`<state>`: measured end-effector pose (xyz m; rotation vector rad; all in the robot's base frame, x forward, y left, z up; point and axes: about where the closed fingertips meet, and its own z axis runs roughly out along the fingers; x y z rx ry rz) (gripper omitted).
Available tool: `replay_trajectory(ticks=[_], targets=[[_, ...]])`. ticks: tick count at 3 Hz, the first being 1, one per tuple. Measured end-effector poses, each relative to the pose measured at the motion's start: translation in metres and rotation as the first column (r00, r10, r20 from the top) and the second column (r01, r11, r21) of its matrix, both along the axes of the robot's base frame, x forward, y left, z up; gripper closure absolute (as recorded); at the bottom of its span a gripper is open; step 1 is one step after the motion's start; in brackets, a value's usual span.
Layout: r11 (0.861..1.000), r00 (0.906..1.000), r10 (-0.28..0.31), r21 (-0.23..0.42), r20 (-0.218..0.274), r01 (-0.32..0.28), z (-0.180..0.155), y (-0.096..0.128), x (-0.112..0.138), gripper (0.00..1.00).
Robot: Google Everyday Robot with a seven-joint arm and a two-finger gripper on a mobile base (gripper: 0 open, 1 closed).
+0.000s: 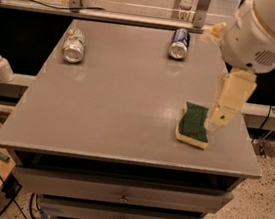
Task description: Pick 7up can
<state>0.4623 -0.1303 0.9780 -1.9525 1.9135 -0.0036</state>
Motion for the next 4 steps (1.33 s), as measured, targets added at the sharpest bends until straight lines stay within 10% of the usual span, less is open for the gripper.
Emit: replay_trajectory(ticks=[1, 4], targets=[[0.983, 0.9867, 0.162, 0.084, 0.018, -0.163, 0.005, 0.053, 0.011, 0.00], [0.977, 0.9947, 0.095, 0.187, 0.037, -0.101, -0.016, 0.079, 0.040, 0.00]])
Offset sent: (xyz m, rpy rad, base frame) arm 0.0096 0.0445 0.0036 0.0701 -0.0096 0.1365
